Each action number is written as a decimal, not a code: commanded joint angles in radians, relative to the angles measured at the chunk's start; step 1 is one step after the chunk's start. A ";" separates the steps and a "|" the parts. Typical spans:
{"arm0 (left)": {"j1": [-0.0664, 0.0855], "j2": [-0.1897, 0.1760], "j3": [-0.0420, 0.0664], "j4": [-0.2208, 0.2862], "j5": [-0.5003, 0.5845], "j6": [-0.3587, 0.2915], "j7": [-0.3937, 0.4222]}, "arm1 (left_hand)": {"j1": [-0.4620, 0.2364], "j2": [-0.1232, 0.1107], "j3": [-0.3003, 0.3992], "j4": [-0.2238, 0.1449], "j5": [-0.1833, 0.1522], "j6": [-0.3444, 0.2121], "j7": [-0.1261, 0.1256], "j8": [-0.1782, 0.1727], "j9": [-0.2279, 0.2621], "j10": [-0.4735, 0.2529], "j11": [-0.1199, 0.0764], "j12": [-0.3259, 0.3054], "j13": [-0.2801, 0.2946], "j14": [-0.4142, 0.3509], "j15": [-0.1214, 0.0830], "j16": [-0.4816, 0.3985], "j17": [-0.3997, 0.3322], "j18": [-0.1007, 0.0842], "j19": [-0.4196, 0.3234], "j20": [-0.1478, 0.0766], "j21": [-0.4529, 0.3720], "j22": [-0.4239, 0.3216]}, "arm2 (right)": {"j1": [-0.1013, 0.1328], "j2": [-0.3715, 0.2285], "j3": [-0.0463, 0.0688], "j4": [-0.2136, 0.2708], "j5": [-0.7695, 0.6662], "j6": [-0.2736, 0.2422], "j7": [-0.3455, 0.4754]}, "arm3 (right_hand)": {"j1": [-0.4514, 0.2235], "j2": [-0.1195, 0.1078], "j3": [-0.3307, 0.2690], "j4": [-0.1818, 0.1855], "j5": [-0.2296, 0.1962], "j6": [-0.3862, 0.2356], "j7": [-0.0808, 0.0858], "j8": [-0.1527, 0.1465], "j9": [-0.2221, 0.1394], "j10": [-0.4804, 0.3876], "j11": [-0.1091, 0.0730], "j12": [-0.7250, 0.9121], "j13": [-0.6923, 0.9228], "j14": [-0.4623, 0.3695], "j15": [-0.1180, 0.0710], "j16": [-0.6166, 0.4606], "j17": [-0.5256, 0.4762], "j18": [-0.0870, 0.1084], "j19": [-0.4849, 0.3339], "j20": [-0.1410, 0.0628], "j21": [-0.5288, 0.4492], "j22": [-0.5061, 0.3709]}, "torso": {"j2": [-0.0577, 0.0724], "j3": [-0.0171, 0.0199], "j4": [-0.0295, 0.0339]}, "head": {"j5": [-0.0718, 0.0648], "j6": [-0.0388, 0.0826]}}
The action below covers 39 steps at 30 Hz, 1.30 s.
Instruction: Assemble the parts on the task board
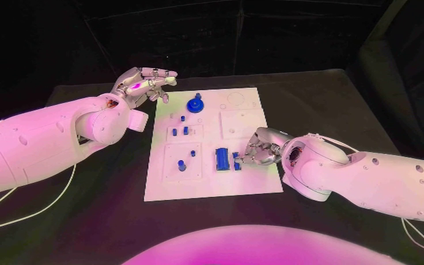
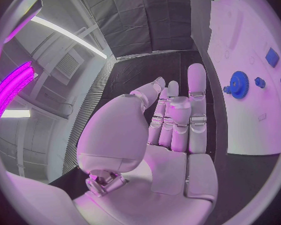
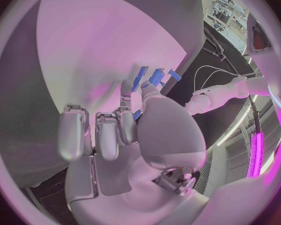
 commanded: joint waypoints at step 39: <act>-0.046 0.215 0.003 -0.330 0.125 -0.046 0.086 | -0.499 0.064 -0.192 0.090 -0.059 -0.392 -0.074 -0.148 -0.068 -0.408 0.024 -0.414 -0.154 -0.724 0.098 -1.060 -0.691 -0.042 -0.803 0.083 -0.647 -0.497 | 0.135 0.306 0.008 -0.785 1.139 0.033 0.930 | -0.277 0.088 0.037 -0.174 -0.138 -0.531 0.089 -0.309 -0.337 -0.759 0.134 -1.322 -1.308 -0.714 0.106 -1.515 -1.191 0.058 -0.761 0.119 -1.281 -1.255 | -0.123 -0.0190 0.0242 | -0.013 0.152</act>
